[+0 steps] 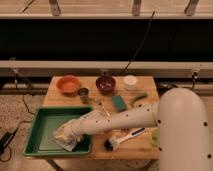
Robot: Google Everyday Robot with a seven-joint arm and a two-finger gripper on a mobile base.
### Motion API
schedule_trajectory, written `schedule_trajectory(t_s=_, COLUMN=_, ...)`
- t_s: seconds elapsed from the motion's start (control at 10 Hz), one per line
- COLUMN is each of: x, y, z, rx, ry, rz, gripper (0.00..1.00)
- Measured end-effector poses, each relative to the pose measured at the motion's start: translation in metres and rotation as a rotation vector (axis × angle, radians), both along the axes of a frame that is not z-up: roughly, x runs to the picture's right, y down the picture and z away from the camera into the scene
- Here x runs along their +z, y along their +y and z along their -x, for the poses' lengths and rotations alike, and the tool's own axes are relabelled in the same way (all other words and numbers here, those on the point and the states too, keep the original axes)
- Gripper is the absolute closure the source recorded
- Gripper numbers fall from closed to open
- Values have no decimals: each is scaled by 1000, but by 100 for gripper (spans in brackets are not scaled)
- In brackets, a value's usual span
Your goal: Place towel in purple bowl
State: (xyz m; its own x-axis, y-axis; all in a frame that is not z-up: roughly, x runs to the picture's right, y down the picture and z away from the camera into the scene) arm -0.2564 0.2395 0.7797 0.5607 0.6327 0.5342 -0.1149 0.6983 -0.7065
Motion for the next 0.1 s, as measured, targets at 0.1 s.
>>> schedule_trajectory(t_s=0.1, x=-3, y=-8, z=-4, rx=16, ry=-9, rz=3, gripper=100)
